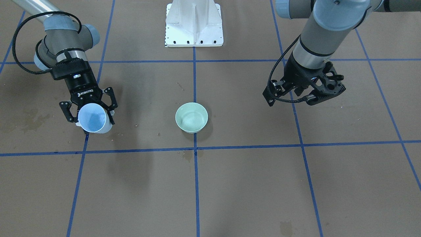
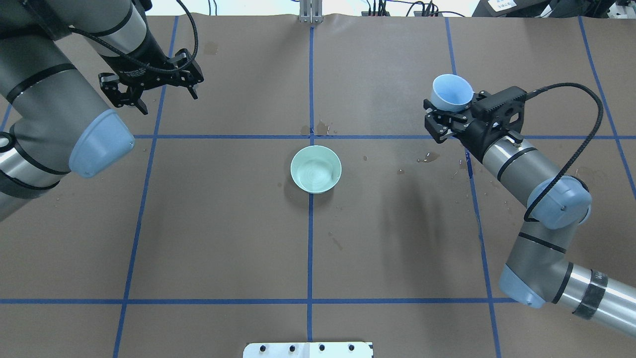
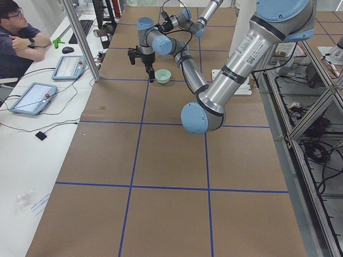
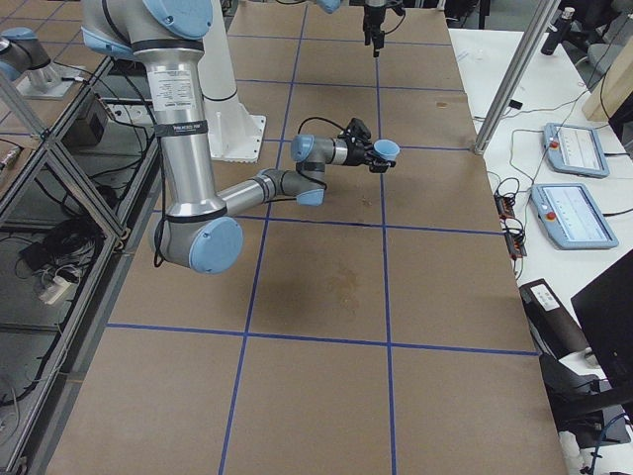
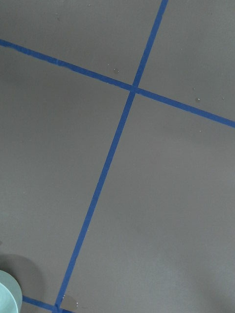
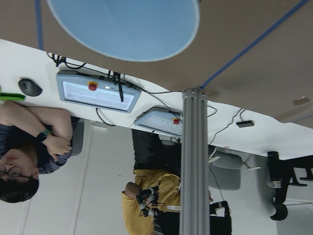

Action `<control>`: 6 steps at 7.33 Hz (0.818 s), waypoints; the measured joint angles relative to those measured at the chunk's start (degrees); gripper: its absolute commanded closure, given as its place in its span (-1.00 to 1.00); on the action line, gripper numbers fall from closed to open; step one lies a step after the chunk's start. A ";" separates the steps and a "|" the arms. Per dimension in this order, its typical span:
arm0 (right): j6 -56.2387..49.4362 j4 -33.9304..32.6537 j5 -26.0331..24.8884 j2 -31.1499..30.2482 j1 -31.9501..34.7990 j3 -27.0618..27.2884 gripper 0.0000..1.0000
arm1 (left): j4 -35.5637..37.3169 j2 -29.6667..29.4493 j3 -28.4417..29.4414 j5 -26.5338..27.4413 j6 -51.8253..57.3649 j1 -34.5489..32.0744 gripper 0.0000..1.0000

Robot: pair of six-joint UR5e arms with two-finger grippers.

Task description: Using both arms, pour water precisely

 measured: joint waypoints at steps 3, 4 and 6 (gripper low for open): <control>-0.52 0.20 10.25 2.33 -1.58 0.07 1.00 | 0.29 0.17 -0.01 0.12 2.90 -1.57 -1.00; -0.70 0.12 11.21 3.67 -3.45 -0.18 1.00 | 0.52 1.02 -0.12 0.03 7.26 -2.87 -1.00; -2.79 -1.18 11.48 5.36 -7.15 -0.47 1.00 | 0.36 5.63 -1.03 0.09 17.79 -5.84 -1.00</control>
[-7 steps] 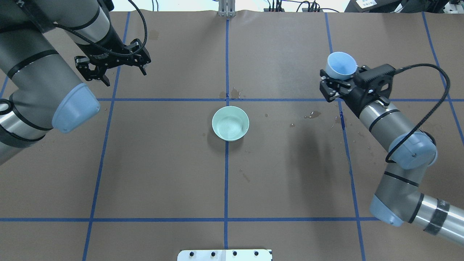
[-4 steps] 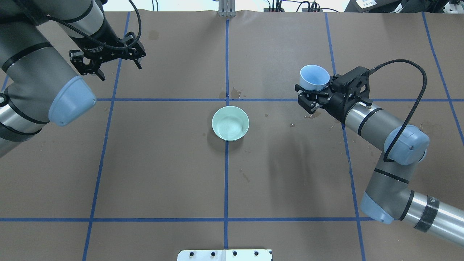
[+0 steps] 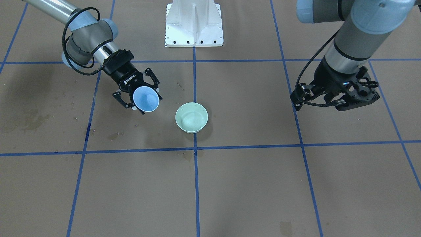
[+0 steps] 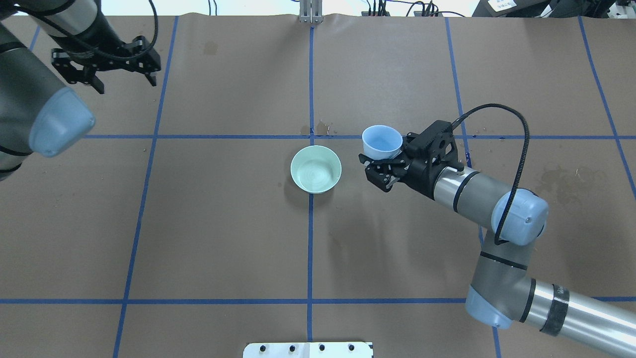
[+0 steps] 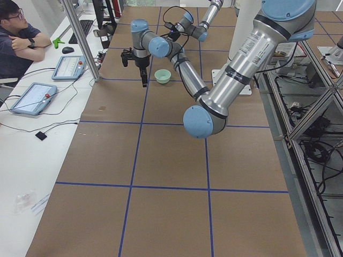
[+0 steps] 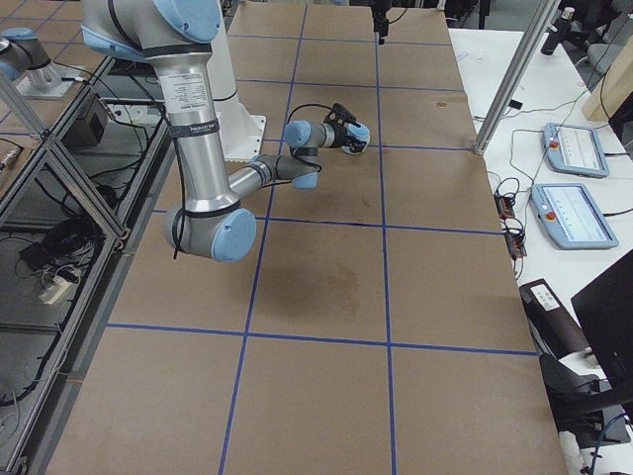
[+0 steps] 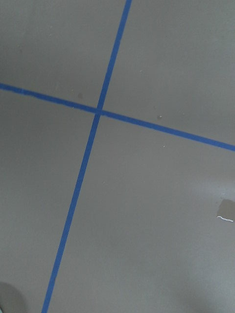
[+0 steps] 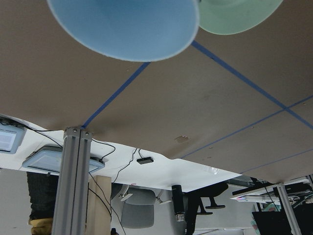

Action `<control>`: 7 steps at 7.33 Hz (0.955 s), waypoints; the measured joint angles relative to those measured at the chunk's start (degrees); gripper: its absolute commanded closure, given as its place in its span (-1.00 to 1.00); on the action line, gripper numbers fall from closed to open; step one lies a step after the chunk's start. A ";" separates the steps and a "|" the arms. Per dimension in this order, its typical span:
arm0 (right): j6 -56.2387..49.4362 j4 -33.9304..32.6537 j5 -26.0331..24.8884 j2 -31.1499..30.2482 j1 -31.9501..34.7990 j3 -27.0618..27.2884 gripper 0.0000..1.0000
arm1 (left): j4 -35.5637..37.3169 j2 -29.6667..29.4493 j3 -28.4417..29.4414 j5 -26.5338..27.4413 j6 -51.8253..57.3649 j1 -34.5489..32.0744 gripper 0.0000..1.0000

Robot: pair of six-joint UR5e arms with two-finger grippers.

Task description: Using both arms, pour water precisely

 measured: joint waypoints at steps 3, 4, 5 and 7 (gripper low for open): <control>-3.89 -6.37 -0.07 2.63 -2.84 -0.22 1.00 | -0.97 3.98 -0.55 0.10 5.08 -1.45 -1.00; -4.78 -9.47 -0.04 3.96 -3.12 -0.26 1.00 | -1.37 4.53 -0.57 0.09 5.33 -1.70 -1.00; -5.51 -13.39 0.25 5.76 -3.22 -0.25 1.00 | -1.56 4.86 -0.58 0.09 5.40 -1.87 -1.00; -6.43 -23.75 3.08 9.44 -3.22 0.23 1.00 | -1.72 5.39 -0.58 0.13 5.44 -1.94 -1.00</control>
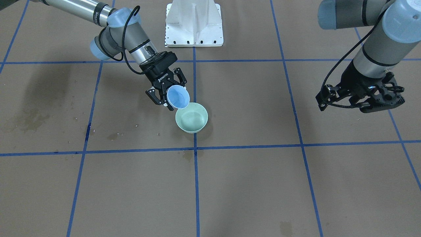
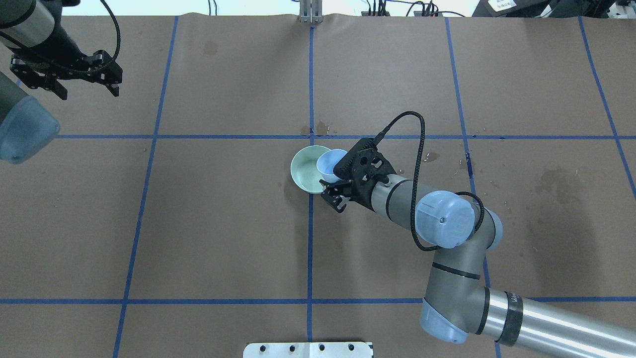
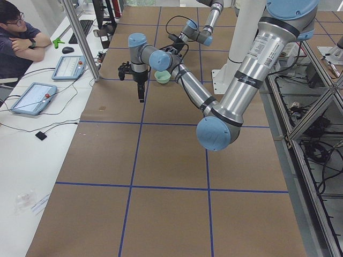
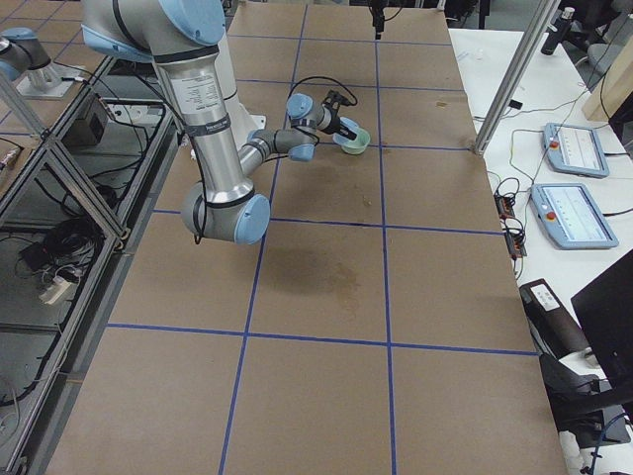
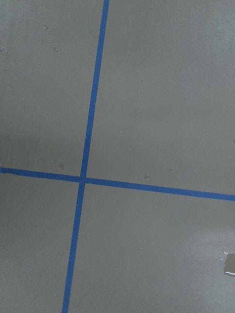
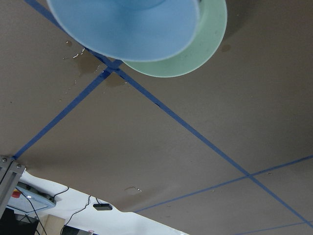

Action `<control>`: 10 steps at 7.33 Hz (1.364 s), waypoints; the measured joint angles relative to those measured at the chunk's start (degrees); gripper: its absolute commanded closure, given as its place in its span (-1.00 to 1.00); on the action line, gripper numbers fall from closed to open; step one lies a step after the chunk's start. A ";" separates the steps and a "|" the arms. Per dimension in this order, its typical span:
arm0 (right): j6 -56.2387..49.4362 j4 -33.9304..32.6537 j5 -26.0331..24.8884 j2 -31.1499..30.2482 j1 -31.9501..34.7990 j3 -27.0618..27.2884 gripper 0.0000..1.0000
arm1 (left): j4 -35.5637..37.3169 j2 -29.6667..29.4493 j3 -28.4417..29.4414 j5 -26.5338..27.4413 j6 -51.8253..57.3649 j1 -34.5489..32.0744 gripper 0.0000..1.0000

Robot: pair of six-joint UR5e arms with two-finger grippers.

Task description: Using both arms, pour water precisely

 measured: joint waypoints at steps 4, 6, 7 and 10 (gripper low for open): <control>-0.55 -14.69 7.55 2.13 1.89 2.25 1.00 | -0.55 1.00 0.00 -0.06 0.00 -0.02 -1.00; -1.70 -22.92 11.41 4.23 4.02 4.70 1.00 | -1.97 1.93 0.19 -0.06 0.00 -0.02 -1.00; -2.07 -26.11 12.49 5.40 4.73 5.14 1.00 | -2.77 2.45 0.29 -0.06 0.01 -0.02 -1.00; -4.00 -32.49 13.82 7.52 5.33 4.89 1.00 | -3.38 2.80 0.35 -0.06 0.00 -0.02 -1.00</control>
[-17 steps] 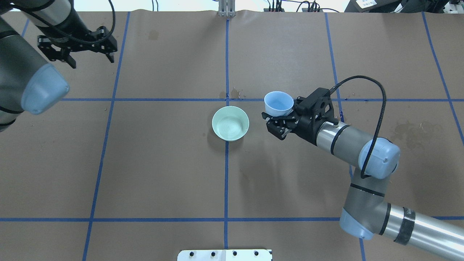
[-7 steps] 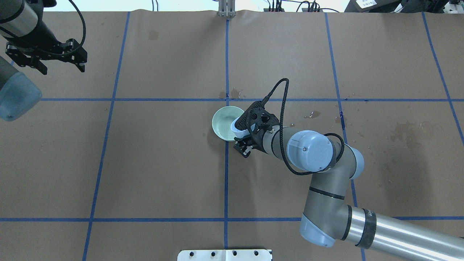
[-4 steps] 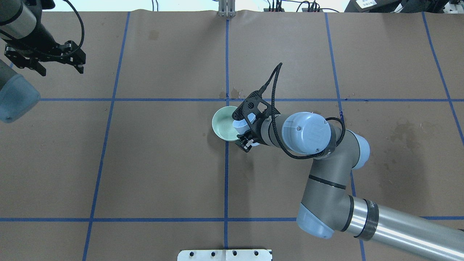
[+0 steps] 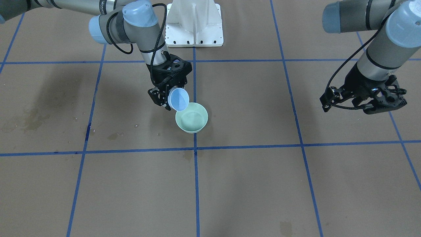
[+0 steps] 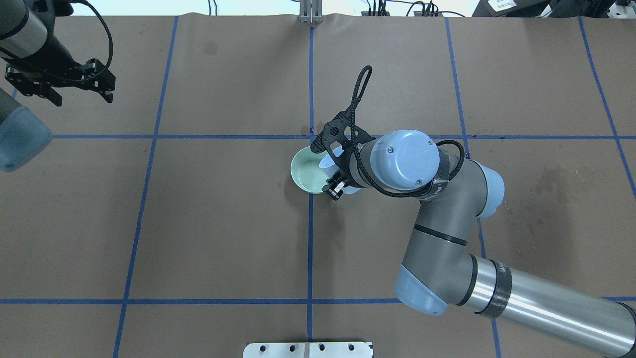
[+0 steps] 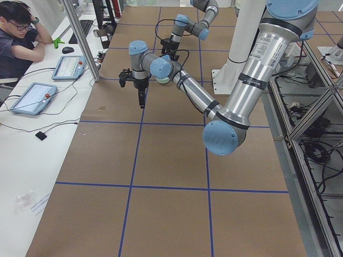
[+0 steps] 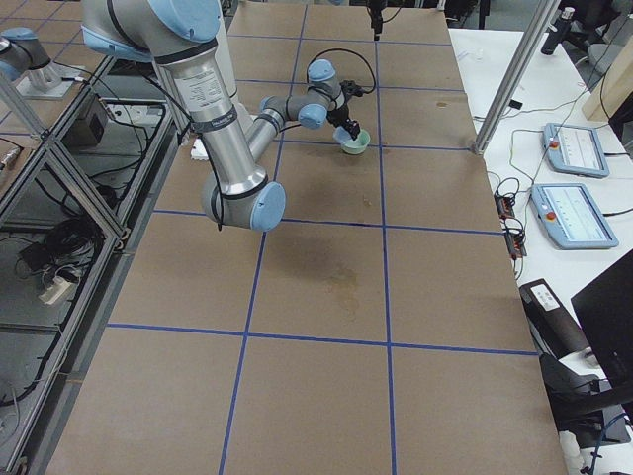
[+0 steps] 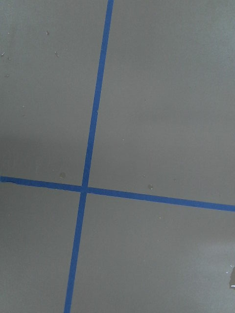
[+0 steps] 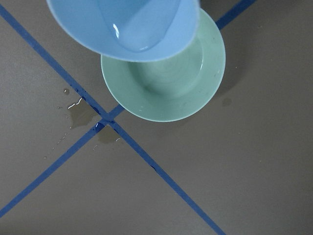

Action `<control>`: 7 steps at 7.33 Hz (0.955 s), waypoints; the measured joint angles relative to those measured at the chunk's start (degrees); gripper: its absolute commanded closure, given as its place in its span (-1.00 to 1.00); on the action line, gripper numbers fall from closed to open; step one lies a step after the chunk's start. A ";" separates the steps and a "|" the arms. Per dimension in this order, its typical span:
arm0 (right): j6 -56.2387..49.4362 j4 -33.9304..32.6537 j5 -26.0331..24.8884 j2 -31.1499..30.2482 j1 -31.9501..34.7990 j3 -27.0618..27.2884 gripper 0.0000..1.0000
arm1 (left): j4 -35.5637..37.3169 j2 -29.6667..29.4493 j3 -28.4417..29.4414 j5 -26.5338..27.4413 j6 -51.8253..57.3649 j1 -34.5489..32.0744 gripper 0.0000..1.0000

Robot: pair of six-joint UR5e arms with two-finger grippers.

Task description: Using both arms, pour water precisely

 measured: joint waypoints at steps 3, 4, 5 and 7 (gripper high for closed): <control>-1.79 -4.26 0.15 3.48 -0.01 -3.65 1.00 | -0.05 0.07 0.03 0.00 0.00 -0.02 -1.00; -2.22 -4.70 0.29 4.00 -0.02 -4.66 1.00 | -0.06 0.07 0.06 0.00 0.00 -0.11 -1.00; -2.43 -5.29 0.61 4.28 -0.05 -5.32 1.00 | -0.07 0.07 0.08 0.00 0.00 -0.21 -1.00; -3.18 -8.60 1.42 5.58 -0.09 -5.83 1.00 | -0.07 0.07 0.13 0.00 0.00 -0.32 -1.00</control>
